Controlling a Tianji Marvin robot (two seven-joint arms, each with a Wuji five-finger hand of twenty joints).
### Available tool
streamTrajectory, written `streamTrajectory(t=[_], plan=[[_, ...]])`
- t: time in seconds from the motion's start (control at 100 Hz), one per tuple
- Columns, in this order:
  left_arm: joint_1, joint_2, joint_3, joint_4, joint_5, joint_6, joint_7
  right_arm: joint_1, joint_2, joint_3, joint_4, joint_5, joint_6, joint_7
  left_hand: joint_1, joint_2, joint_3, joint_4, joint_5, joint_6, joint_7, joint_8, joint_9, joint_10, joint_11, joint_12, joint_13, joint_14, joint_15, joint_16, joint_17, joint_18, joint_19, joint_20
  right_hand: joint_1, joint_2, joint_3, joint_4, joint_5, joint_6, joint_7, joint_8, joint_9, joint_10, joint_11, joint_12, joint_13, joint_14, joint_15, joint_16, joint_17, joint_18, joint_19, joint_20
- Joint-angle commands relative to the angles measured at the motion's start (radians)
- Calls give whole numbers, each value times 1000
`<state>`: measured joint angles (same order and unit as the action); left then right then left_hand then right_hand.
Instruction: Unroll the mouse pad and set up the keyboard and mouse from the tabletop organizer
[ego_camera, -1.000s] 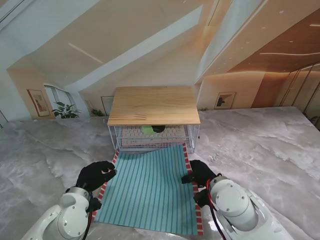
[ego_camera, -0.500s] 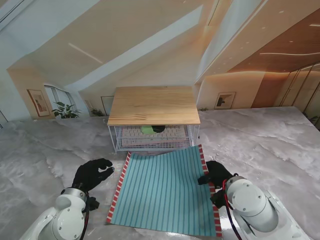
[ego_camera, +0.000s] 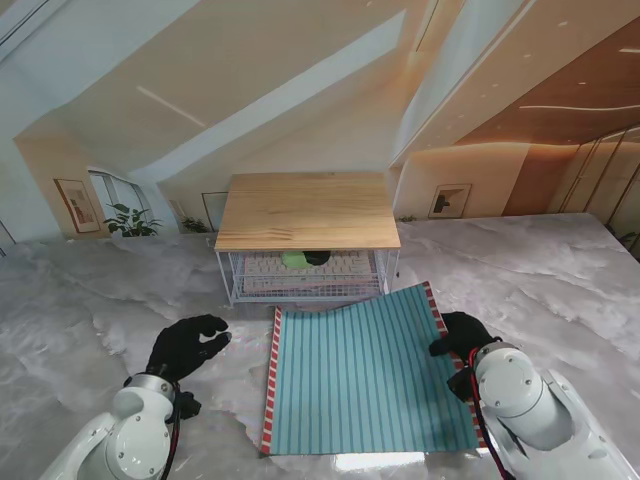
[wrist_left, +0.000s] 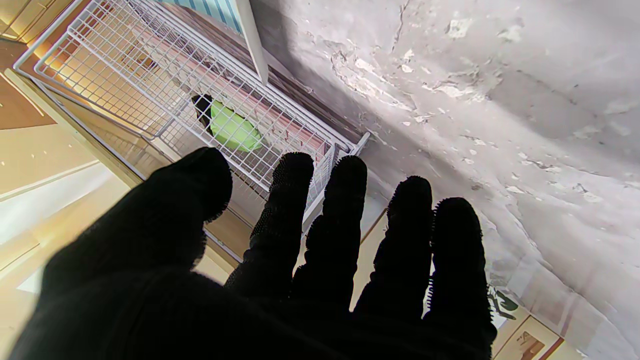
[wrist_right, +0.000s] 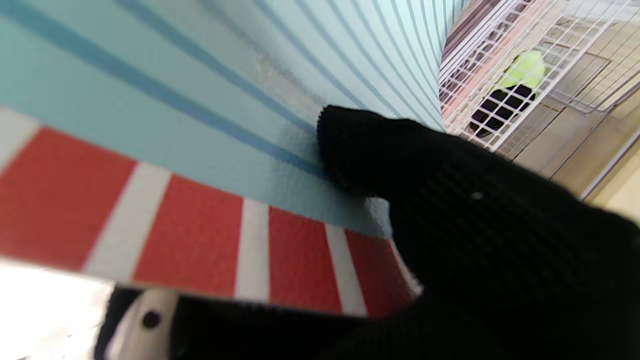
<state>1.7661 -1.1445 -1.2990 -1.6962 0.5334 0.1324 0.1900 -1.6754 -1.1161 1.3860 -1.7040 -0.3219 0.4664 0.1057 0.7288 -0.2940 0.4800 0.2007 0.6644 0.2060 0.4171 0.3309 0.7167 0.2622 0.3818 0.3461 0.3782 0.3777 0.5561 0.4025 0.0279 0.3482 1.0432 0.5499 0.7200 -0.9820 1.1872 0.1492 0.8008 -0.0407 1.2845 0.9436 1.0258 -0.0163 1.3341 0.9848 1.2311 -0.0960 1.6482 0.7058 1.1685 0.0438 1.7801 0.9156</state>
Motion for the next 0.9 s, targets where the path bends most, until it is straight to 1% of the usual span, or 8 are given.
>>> streamTrajectory(t=[0.0, 0.29, 0.52, 0.67, 0.72, 0.79, 0.86, 0.89], plan=[[0, -5, 2, -5, -2, -6, -16, 12, 0, 1, 5, -15, 6, 31, -18, 28, -16, 30, -10, -17, 11, -4, -16, -28, 4, -5, -30, -14, -1, 2, -11, -13, 12, -5, 59, 25, 71, 24, 54, -8, 34, 11, -10, 212, 54, 51, 94, -253, 43, 22, 48, -173, 304, 30], [3, -5, -3, -11, 0, -10, -13, 37, 7, -3, 29, -43, 77, 53, -19, 28, -17, 30, -9, -17, 11, -4, -14, -28, 3, -5, -28, -11, 0, 2, -10, -14, 13, -5, 59, 27, 74, 17, 49, -8, 35, 12, -12, 211, 55, 51, 94, -253, 42, 19, 48, -171, 304, 30], [7, -5, -3, -14, -1, -8, -14, 53, 2, -10, 60, -57, 121, 33, -19, 27, -17, 30, -9, -19, 11, -4, -13, -28, 3, -5, -29, -9, 1, 3, -7, -13, 14, -5, 52, 40, 63, 1, 29, -11, 35, 12, -24, 203, 51, 46, 93, -246, 37, 11, 46, -164, 296, 27], [7, -5, -2, -15, -1, -8, -15, 74, -6, -20, 98, -56, 122, 2, -21, 27, -17, 30, -8, -18, 11, -4, -14, -26, 3, -5, -28, -9, 2, 3, -7, -13, 14, -4, 49, 44, 59, -7, 23, -15, 38, 10, -29, 199, 52, 41, 93, -244, 35, 6, 45, -161, 293, 25], [8, -5, -2, -15, -2, -8, -15, 82, -10, -26, 111, -57, 124, -13, -20, 26, -17, 30, -8, -18, 11, -4, -13, -28, 3, -5, -27, -10, 2, 3, -7, -13, 14, -4, 35, 46, 56, -34, 6, -25, 42, 2, -37, 182, 50, 18, 93, -221, 34, -13, 42, -136, 280, 18], [8, -5, -2, -15, -1, -8, -15, 88, -11, -34, 123, -64, 126, -19, -20, 28, -17, 30, -9, -19, 11, -3, -14, -28, 2, -5, -28, -9, 2, 3, -7, -13, 14, -4, -4, 59, 31, -96, -50, -49, 36, -16, -71, 142, 32, -39, 86, -155, 9, -81, 32, -73, 238, -14], [9, -4, -3, -16, 0, -9, -18, 94, -12, -42, 138, -80, 119, -28, -21, 28, -18, 30, -9, -19, 11, -4, -13, -27, 3, -5, -29, -8, 1, 3, -7, -13, 14, -4, -34, 74, 29, -123, -102, -57, 15, -47, -124, 142, 14, -95, 14, -78, -5, -118, 16, 13, 174, -52], [9, -4, -3, -16, 0, -9, -18, 95, -10, -45, 142, -87, 115, -25, -20, 28, -18, 30, -9, -18, 11, -3, -13, -29, 3, -5, -28, -9, 2, 3, -7, -13, 14, -4, -47, 90, 22, -127, -143, -62, -10, -72, -172, 148, -16, -127, -54, -24, -46, -120, -56, 59, 116, -58]])
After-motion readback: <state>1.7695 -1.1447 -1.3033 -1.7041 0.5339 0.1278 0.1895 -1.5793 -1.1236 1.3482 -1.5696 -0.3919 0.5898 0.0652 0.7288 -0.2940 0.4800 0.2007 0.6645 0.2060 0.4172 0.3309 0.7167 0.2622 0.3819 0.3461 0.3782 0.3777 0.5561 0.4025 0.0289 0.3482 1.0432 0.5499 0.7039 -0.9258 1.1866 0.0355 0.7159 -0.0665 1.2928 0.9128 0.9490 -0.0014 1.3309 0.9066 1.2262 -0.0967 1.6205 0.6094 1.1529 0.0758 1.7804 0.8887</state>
